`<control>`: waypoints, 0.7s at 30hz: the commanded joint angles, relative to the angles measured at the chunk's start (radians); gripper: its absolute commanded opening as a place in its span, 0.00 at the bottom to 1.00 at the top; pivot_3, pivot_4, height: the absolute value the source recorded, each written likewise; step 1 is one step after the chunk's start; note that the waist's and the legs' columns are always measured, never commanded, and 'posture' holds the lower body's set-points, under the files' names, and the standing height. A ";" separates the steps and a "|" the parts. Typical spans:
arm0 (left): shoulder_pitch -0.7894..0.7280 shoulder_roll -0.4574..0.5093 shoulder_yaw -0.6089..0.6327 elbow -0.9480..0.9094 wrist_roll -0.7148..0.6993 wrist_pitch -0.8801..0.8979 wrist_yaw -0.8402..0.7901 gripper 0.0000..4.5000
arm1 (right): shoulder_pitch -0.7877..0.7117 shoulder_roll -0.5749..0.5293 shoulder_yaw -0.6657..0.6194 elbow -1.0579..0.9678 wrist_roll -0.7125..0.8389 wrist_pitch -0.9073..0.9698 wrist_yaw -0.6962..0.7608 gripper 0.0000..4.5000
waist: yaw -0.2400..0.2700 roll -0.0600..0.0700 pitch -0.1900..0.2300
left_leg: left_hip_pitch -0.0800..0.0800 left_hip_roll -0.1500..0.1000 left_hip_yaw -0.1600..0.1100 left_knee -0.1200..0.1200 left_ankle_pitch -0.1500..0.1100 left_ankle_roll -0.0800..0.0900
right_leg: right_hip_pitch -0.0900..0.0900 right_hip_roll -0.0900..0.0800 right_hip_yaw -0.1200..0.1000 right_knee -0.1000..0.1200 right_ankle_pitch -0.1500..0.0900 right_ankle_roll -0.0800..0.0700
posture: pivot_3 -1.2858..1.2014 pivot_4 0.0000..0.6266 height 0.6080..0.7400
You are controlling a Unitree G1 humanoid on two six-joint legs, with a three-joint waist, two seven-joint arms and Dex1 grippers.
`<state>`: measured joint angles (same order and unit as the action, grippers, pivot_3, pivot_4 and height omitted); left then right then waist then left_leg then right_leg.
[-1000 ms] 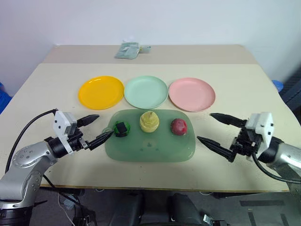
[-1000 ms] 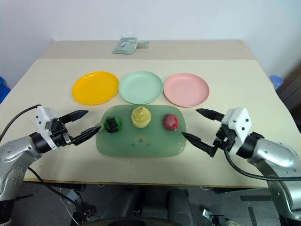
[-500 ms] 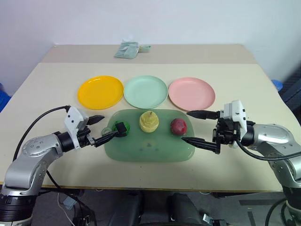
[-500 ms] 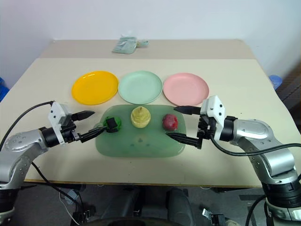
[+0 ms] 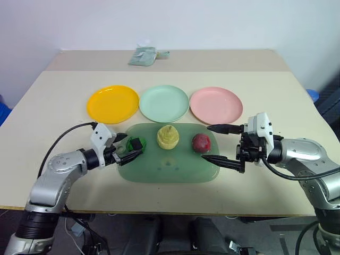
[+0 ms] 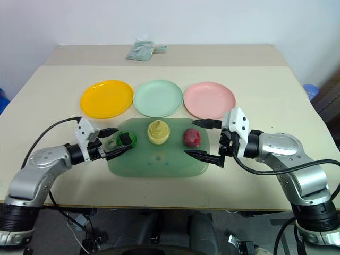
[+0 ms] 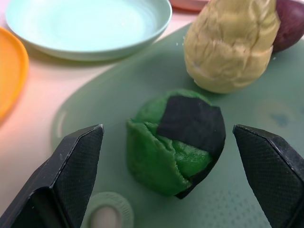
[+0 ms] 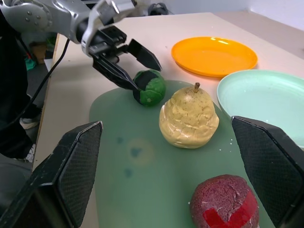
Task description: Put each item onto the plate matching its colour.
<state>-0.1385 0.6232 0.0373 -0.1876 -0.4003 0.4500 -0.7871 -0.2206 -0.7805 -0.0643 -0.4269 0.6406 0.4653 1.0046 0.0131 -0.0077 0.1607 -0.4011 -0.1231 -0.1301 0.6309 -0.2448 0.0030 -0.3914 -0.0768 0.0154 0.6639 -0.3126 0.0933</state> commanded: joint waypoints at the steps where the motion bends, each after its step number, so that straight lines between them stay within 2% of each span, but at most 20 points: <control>1: -0.022 -0.039 -0.011 0.025 0.029 -0.030 0.040 0.94 | -0.023 0.014 -0.007 -0.009 -0.004 -0.014 -0.007 0.99 | 0.000 0.000 0.000 | 0.000 0.000 0.000 0.000 0.000 0.000 | 0.000 0.000 0.000 0.000 0.000 0.000 | 0.52 0.24 1.00; 3: -0.021 -0.053 -0.013 0.032 0.039 -0.038 0.047 0.80 | -0.020 0.018 -0.007 -0.012 -0.008 -0.015 -0.009 1.00 | 0.000 0.000 0.000 | 0.000 0.000 0.000 0.000 0.000 0.000 | 0.000 0.000 0.000 0.000 0.000 0.000 | 0.52 0.24 1.00; 5: -0.018 -0.063 -0.015 0.028 0.055 -0.058 0.055 0.60 | -0.014 0.022 -0.009 -0.013 -0.014 -0.018 -0.010 1.00 | 0.000 0.000 0.000 | 0.000 0.000 0.000 0.000 0.000 0.000 | -0.001 0.000 0.000 0.000 0.000 0.000 | 0.52 0.24 1.00; 14: -0.077 -0.095 0.061 0.006 0.019 -0.039 0.128 0.60 | 0.013 0.035 -0.018 -0.028 -0.025 -0.032 -0.030 1.00 | 0.000 0.000 0.000 | 0.000 0.000 0.000 0.000 0.000 0.000 | -0.001 0.000 0.000 0.000 0.000 0.000 | 0.52 0.24 1.00; 16: -0.167 -0.115 0.078 0.050 0.025 0.017 0.203 0.60 | 0.002 0.049 -0.015 -0.018 -0.038 -0.046 -0.047 1.00 | 0.004 0.000 0.000 | -0.001 0.000 0.000 0.001 0.000 0.000 | 0.000 0.000 0.000 0.000 0.000 0.000 | 0.52 0.24 1.00; 18: -0.356 -0.169 0.077 0.207 0.071 0.012 0.306 0.60 | -0.069 0.108 -0.005 0.047 -0.102 -0.094 -0.125 1.00 | 0.007 -0.001 0.000 | -0.001 0.000 -0.001 0.002 0.000 0.000 | 0.000 0.000 -0.001 0.001 0.000 0.000 | 0.52 0.24 1.00; 21: -0.561 -0.246 0.053 0.447 0.144 -0.046 0.400 0.60 | -0.149 0.178 0.013 0.126 -0.182 -0.130 -0.215 1.00 | 0.003 -0.002 0.001 | -0.004 -0.001 -0.002 0.007 0.003 -0.005 | -0.001 0.002 -0.002 0.002 0.003 0.003 | 0.52 0.24 1.00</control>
<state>-0.6573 0.3955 0.0929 0.1766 -0.2911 0.4436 -0.4364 -0.3429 -0.6191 -0.0485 -0.3227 0.4994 0.3685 0.8385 0.0160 -0.0096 0.1615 -0.4051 -0.1245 -0.1324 0.6383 -0.2405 -0.0039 -0.3925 -0.0756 0.0135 0.6658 -0.3098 0.0969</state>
